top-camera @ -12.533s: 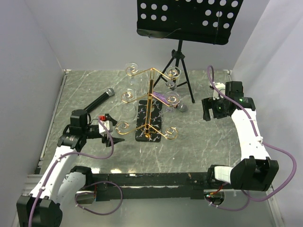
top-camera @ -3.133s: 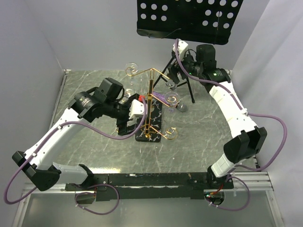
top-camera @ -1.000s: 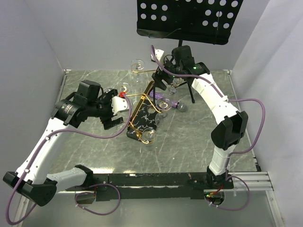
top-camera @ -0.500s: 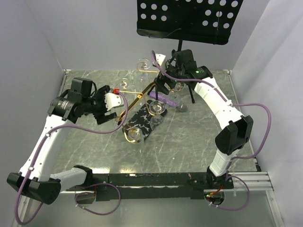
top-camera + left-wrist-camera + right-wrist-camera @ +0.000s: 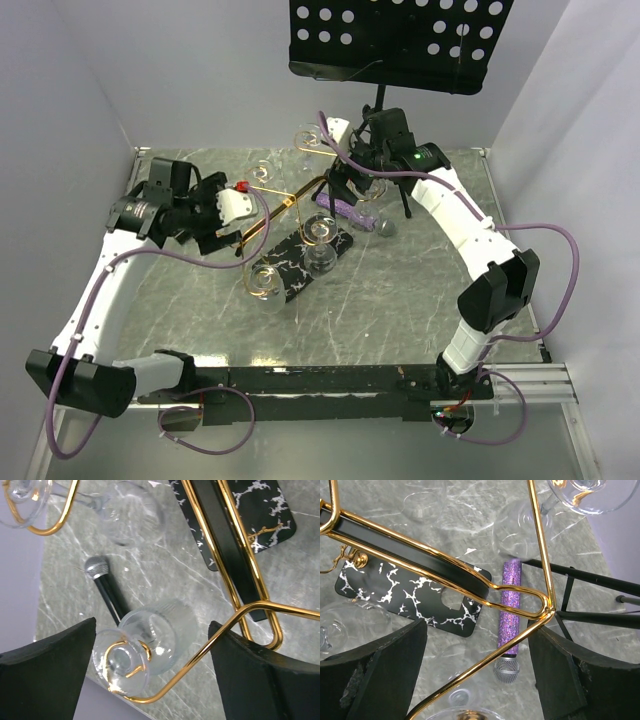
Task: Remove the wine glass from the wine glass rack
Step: Adjust the wine rack at the center of the board.
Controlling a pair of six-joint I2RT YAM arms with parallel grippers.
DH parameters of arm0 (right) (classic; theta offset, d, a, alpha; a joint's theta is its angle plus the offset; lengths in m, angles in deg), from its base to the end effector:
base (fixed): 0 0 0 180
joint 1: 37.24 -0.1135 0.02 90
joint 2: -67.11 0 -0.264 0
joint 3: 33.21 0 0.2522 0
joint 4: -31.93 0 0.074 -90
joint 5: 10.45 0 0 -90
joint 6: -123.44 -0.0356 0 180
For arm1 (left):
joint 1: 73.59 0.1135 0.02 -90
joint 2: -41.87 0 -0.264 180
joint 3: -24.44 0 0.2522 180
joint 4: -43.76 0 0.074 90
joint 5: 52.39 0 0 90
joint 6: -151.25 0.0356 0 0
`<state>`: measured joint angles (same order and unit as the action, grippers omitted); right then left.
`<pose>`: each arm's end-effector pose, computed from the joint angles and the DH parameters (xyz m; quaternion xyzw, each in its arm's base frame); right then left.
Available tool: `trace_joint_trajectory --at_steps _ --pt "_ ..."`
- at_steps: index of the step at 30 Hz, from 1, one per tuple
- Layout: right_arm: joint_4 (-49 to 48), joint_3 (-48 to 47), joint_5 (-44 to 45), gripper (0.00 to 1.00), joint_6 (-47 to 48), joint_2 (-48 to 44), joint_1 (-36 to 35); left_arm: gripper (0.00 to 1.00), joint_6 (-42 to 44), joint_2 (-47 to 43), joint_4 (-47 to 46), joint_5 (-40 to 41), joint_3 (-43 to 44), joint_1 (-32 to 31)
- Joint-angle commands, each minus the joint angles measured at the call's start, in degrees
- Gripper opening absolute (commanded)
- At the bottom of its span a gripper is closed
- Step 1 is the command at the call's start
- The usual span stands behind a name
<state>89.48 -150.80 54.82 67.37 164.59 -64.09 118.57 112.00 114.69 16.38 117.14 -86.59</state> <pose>0.3284 0.1829 0.3973 -0.5249 0.7075 0.1649 0.4435 0.2255 -0.0653 0.3785 0.5826 0.7134 -0.0277 0.3885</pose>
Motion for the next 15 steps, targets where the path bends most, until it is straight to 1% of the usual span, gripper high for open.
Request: trace_joint_trajectory --at_steps 1,4,5,6,12,15 --pt "-1.87 -0.41 -3.13 0.89 1.22 -3.86 -1.89 1.0 2.0 -2.53 -13.39 0.49 -2.29 0.86" --pt "-1.87 -0.41 -3.04 0.94 0.96 -5.09 -1.89 1.0 2.8 -5.26 -14.54 -0.12 -4.84 0.87" --pt "-2.21 -0.23 -2.87 0.98 0.52 -5.53 -1.89 1.0 3.32 -6.13 -14.28 -0.12 -5.28 0.87" --pt "-2.57 -0.06 -2.43 1.0 0.0 -6.06 -1.89 1.0 3.59 -6.49 -13.84 -0.21 -5.54 0.87" --pt "-3.8 -1.2 -2.51 1.0 -2.73 -7.73 -1.89 1.0 2.62 -10.88 -16.12 -2.23 -7.66 0.87" --pt "-3.1 -2.42 -4.09 1.0 -3.17 -8.26 -1.89 1.0 2.53 -12.03 -13.67 -3.64 -7.04 0.87"
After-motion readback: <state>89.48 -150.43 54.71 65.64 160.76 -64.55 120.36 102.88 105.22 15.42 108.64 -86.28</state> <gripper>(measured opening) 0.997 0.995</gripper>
